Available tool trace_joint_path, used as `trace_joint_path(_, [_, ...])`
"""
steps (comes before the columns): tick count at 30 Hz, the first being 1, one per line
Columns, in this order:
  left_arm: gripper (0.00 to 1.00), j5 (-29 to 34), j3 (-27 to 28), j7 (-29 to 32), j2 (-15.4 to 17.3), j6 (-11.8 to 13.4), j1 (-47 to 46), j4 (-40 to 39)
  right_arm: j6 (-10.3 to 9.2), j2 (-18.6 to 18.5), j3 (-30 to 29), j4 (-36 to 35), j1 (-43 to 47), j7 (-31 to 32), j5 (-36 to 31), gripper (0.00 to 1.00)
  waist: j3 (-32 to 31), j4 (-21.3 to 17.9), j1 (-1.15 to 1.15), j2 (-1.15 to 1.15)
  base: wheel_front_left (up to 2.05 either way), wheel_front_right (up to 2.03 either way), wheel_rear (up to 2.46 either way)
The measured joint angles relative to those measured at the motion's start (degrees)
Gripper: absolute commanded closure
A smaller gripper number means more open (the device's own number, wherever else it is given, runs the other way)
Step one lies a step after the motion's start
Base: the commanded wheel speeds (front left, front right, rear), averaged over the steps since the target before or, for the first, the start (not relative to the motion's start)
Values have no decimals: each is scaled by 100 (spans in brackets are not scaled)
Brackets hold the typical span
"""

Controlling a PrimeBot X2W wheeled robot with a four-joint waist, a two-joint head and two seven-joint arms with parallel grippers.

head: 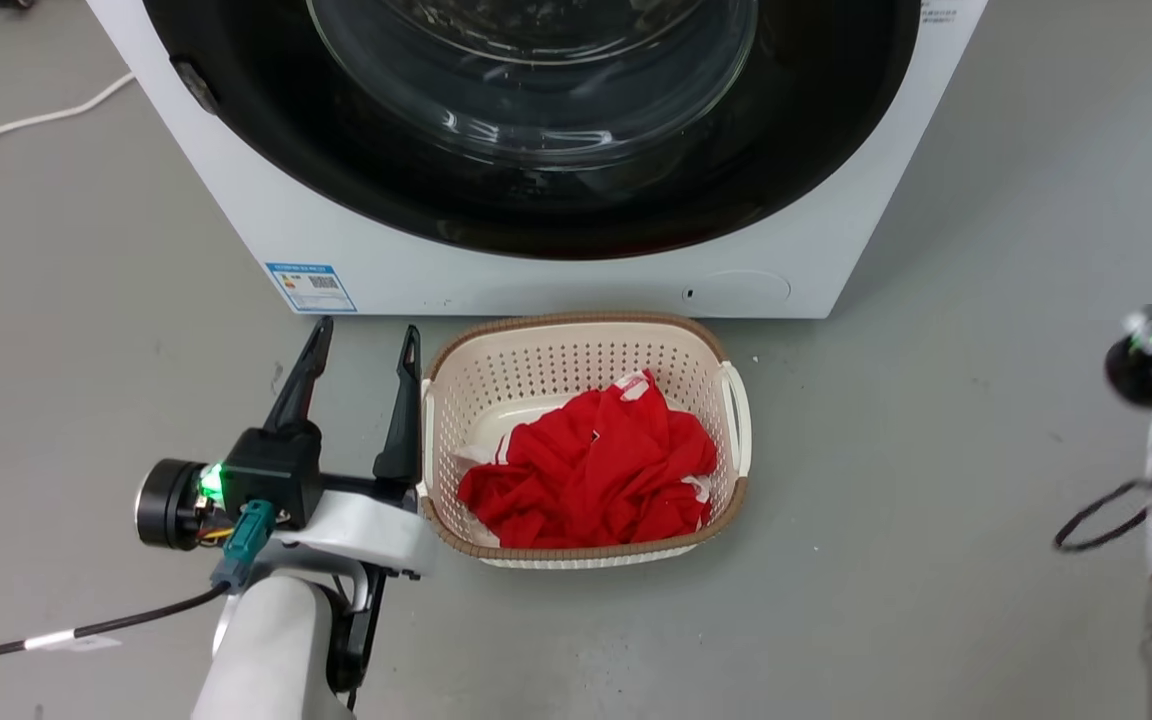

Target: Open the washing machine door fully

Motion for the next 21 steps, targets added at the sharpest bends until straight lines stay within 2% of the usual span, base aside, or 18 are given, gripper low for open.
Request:
trace_joint_path(6, [0,-1,2,0,-16,0,-285,-45,1,-657,122,677,-1195,383,-144,100,264,45,0,0,0,0,0])
trace_joint_path(13, [0,-1,-10,0,-31,0,-452,-129,0,-1248,739,1614,-2571,1143,-891,100,520,125,0,0,0,0,0])
trace_joint_path(21, [0,-1,16,0,-42,-2,-523,-196,0,-1378,1506,2602,-3816,2425,-1875,100,775,176,0,0,0,0,0])
